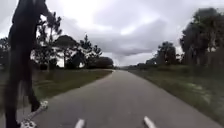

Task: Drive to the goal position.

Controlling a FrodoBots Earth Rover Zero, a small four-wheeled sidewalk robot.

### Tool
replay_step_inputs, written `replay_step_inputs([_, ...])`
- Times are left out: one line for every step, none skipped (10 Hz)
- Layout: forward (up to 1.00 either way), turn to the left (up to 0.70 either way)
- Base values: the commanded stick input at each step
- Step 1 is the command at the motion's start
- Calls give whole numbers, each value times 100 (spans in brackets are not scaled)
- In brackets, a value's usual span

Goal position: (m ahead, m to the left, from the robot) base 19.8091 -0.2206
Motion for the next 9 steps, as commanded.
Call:
replay_step_inputs([70,0])
replay_step_inputs([70,0])
replay_step_inputs([70,0])
replay_step_inputs([70,0])
replay_step_inputs([70,0])
replay_step_inputs([70,0])
replay_step_inputs([70,-3])
replay_step_inputs([70,-9])
replay_step_inputs([70,-10])
